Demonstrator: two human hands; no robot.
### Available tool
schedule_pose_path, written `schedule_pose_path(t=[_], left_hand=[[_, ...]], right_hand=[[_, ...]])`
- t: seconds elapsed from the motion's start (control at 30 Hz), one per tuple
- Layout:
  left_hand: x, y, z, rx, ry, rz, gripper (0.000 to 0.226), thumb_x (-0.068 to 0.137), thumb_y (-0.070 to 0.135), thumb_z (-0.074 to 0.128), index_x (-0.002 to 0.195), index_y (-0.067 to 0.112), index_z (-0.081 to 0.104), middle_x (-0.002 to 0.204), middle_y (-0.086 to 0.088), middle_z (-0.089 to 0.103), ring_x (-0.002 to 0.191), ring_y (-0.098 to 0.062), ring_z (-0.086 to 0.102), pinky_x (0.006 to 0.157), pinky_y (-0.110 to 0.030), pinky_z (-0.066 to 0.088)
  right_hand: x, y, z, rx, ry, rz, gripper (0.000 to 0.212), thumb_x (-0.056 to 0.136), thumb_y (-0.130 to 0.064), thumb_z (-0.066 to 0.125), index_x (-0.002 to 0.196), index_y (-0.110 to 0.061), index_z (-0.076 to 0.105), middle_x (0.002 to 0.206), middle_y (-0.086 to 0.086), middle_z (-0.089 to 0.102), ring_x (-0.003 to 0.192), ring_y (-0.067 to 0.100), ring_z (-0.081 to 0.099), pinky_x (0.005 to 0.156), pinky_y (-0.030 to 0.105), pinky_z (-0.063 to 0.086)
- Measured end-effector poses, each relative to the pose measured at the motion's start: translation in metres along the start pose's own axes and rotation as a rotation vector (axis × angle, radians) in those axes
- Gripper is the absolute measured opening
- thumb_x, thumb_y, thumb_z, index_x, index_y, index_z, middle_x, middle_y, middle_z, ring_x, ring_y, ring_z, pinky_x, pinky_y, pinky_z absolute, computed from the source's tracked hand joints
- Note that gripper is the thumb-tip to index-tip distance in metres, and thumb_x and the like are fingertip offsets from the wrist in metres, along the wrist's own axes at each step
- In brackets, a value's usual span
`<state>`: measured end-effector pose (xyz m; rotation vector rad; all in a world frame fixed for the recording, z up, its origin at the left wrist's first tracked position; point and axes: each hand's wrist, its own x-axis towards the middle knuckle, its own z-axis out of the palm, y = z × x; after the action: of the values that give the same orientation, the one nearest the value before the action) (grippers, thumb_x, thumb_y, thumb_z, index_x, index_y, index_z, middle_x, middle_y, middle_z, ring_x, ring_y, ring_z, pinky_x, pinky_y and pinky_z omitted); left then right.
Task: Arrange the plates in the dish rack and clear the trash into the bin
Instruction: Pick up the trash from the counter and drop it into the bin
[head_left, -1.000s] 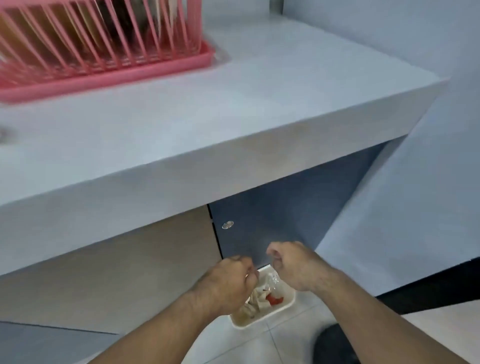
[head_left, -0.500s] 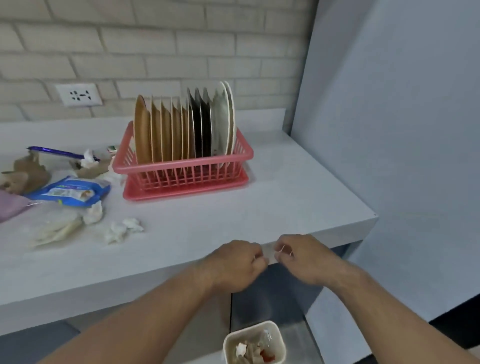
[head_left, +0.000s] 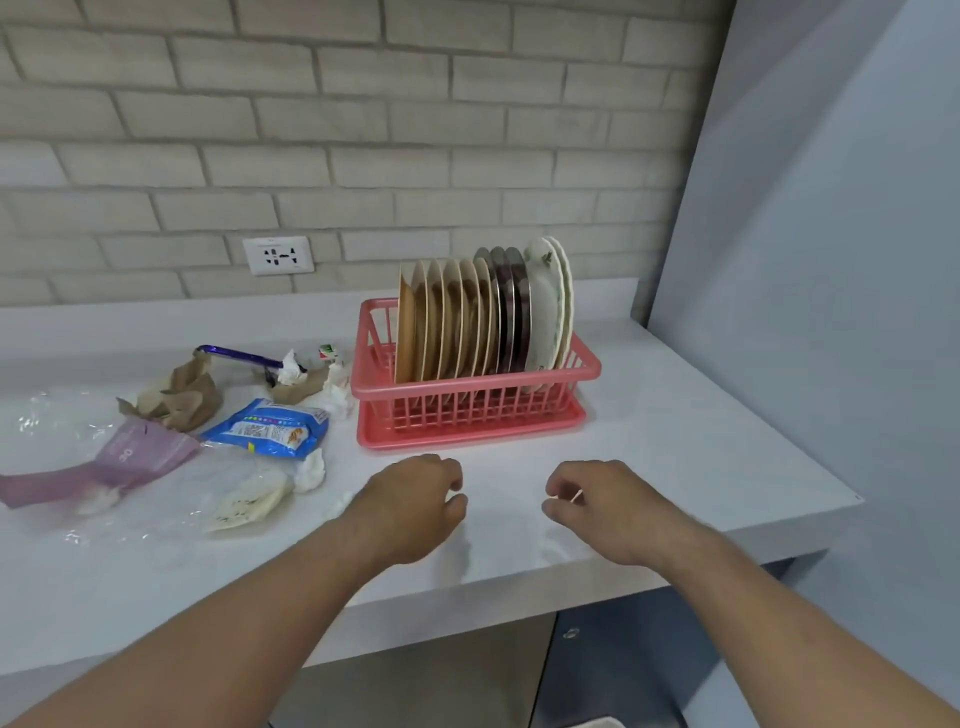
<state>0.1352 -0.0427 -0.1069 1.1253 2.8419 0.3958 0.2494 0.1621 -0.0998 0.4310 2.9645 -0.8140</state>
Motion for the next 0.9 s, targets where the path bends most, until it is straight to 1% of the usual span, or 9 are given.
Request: schedule_pose_path(t=[0.1, 0.27, 0.33, 0.43, 0.53, 0.63, 0.7, 0.83, 0.9], left_hand=[[0.001, -0.026, -0.002, 0.028, -0.017, -0.054, 0.030, 0.094, 0.040, 0.046, 0.118, 0.025, 0.057, 0.114, 0.005, 0.058, 0.100, -0.015, 0.055, 0.085, -0.031, 0.049], [0.006, -0.050, -0.006, 0.079, -0.022, -0.093, 0.032, 0.093, 0.042, 0.050, 0.120, 0.025, 0.055, 0.120, 0.005, 0.057, 0.105, -0.014, 0.054, 0.086, -0.031, 0.049], [0.006, -0.058, -0.007, 0.132, -0.032, -0.166, 0.043, 0.089, 0.048, 0.054, 0.125, 0.025, 0.051, 0.124, 0.005, 0.056, 0.108, -0.014, 0.054, 0.085, -0.031, 0.049], [0.004, -0.072, -0.004, 0.195, -0.125, -0.290, 0.064, 0.082, 0.058, 0.059, 0.133, 0.024, 0.043, 0.129, 0.003, 0.051, 0.114, -0.017, 0.053, 0.085, -0.032, 0.048], [0.003, -0.083, 0.003, 0.188, -0.168, -0.337, 0.068, 0.079, 0.060, 0.062, 0.133, 0.024, 0.042, 0.130, 0.003, 0.050, 0.113, -0.018, 0.054, 0.083, -0.030, 0.048], [0.003, -0.091, 0.009, 0.149, -0.179, -0.330, 0.061, 0.080, 0.059, 0.062, 0.127, 0.025, 0.046, 0.124, 0.004, 0.053, 0.107, -0.017, 0.056, 0.083, -0.031, 0.051], [0.004, -0.098, 0.012, 0.121, -0.196, -0.313, 0.051, 0.083, 0.055, 0.060, 0.123, 0.025, 0.048, 0.119, 0.004, 0.055, 0.103, -0.017, 0.057, 0.083, -0.033, 0.051], [0.007, -0.115, 0.015, 0.154, -0.164, -0.193, 0.024, 0.094, 0.034, 0.048, 0.111, 0.017, 0.052, 0.113, -0.003, 0.056, 0.099, -0.020, 0.058, 0.080, -0.031, 0.047], [0.009, -0.125, 0.012, 0.198, -0.173, -0.141, 0.018, 0.097, 0.026, 0.047, 0.110, 0.015, 0.053, 0.114, -0.005, 0.055, 0.100, -0.021, 0.058, 0.078, -0.029, 0.045]], right_hand=[[0.010, -0.013, 0.015, 0.001, -0.029, -0.007, 0.022, 0.095, -0.041, 0.056, 0.112, -0.029, 0.061, 0.111, -0.013, 0.057, 0.094, 0.007, 0.057, 0.082, 0.024, 0.048], [0.038, -0.031, 0.036, 0.006, -0.058, -0.045, 0.027, 0.096, -0.039, 0.055, 0.119, -0.026, 0.060, 0.117, -0.009, 0.058, 0.099, 0.011, 0.057, 0.087, 0.028, 0.050], [0.052, -0.038, 0.045, 0.002, -0.086, -0.074, 0.028, 0.097, -0.038, 0.055, 0.122, -0.025, 0.060, 0.121, -0.007, 0.057, 0.101, 0.012, 0.057, 0.089, 0.028, 0.049], [0.072, -0.052, 0.060, -0.032, -0.123, -0.128, 0.031, 0.098, -0.034, 0.053, 0.127, -0.024, 0.058, 0.127, -0.005, 0.056, 0.109, 0.014, 0.054, 0.094, 0.029, 0.047], [0.086, -0.066, 0.074, -0.062, -0.154, -0.177, 0.033, 0.098, -0.033, 0.053, 0.128, -0.024, 0.058, 0.130, -0.004, 0.055, 0.115, 0.015, 0.052, 0.098, 0.030, 0.044], [0.095, -0.078, 0.084, -0.080, -0.170, -0.198, 0.033, 0.097, -0.033, 0.053, 0.128, -0.024, 0.058, 0.129, -0.004, 0.054, 0.116, 0.015, 0.051, 0.099, 0.032, 0.044], [0.101, -0.086, 0.087, -0.096, -0.171, -0.200, 0.033, 0.097, -0.034, 0.054, 0.128, -0.024, 0.057, 0.129, -0.004, 0.054, 0.116, 0.016, 0.051, 0.099, 0.033, 0.044], [0.109, -0.103, 0.094, -0.090, -0.168, -0.200, 0.037, 0.095, -0.038, 0.057, 0.130, -0.028, 0.054, 0.130, -0.007, 0.049, 0.114, 0.015, 0.050, 0.096, 0.031, 0.043], [0.112, -0.113, 0.099, -0.087, -0.183, -0.197, 0.043, 0.093, -0.039, 0.060, 0.134, -0.029, 0.051, 0.133, -0.008, 0.046, 0.113, 0.015, 0.051, 0.096, 0.030, 0.043]])
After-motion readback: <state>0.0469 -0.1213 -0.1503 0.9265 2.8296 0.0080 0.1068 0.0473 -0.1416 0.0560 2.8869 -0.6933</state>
